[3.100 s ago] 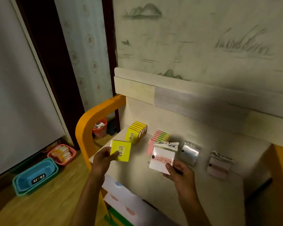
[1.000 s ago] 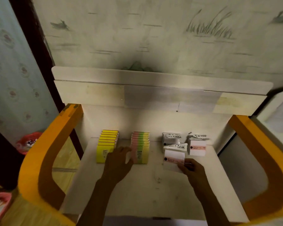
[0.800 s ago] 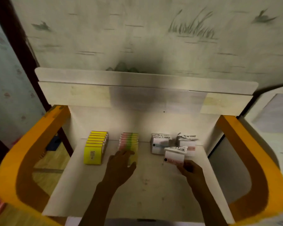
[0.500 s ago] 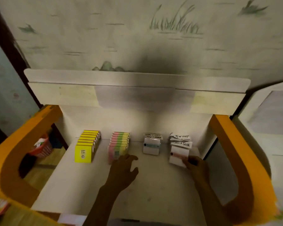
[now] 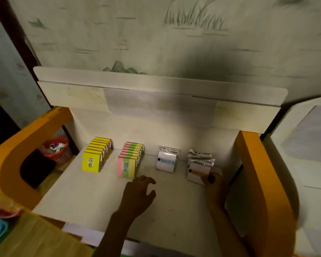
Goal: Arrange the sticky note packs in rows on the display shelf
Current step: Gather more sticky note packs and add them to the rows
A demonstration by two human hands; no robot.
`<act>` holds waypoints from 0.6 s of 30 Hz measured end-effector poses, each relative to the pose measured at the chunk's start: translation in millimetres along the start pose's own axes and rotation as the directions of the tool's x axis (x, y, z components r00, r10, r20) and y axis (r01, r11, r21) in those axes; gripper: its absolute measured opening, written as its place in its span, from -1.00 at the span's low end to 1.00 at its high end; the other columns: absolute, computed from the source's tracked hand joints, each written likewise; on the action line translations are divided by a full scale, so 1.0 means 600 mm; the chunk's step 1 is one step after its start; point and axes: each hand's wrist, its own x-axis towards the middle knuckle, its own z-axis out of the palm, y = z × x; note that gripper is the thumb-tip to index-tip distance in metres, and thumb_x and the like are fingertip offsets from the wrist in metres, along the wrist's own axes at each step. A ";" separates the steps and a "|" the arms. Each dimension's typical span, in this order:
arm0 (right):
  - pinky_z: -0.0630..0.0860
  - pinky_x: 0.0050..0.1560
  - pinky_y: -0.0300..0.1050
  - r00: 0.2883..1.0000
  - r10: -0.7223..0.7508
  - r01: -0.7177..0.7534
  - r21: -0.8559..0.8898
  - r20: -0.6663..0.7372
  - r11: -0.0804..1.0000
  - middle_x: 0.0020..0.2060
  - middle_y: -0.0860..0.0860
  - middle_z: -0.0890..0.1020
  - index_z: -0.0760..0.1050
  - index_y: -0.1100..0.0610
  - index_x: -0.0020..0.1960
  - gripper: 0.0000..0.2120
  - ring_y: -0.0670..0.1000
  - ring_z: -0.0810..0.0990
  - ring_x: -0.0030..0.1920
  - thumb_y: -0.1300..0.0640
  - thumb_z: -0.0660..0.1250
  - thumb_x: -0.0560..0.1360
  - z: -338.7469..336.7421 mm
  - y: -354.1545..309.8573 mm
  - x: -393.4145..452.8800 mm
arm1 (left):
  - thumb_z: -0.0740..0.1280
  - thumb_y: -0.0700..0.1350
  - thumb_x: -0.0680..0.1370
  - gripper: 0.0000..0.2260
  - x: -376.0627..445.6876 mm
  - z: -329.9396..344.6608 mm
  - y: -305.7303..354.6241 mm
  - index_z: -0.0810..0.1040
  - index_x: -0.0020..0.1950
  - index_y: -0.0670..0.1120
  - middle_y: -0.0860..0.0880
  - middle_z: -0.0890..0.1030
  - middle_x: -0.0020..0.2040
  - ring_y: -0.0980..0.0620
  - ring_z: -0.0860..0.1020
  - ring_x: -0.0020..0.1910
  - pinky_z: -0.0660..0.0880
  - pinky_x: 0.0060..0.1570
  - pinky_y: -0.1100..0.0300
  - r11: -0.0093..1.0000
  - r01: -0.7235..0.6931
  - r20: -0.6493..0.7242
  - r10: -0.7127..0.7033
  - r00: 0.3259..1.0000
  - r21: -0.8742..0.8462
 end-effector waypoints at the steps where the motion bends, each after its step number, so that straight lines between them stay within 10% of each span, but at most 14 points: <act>1: 0.59 -0.02 -0.03 1.000 -0.012 0.012 0.008 0.003 1.000 -0.02 0.11 0.69 0.61 0.22 0.08 -0.80 0.11 0.65 0.01 0.20 0.43 0.48 0.001 0.000 0.002 | 0.35 0.09 0.52 -0.71 -0.004 0.003 0.002 0.52 0.23 0.12 0.09 0.55 0.23 0.11 0.54 0.08 0.42 0.17 0.15 1.000 0.006 0.000 -0.006 1.000 -0.002; 18: 0.59 0.03 0.02 0.999 0.026 -0.025 0.028 -0.019 0.999 0.04 0.15 0.67 0.60 0.23 0.11 -0.78 0.16 0.63 0.07 0.23 0.44 0.47 0.013 -0.017 0.013 | 0.36 0.07 0.52 -0.74 -0.043 -0.015 -0.013 0.54 0.20 0.11 0.10 0.57 0.25 0.10 0.51 0.23 0.39 0.21 0.15 0.998 0.048 -0.075 -0.045 0.996 0.034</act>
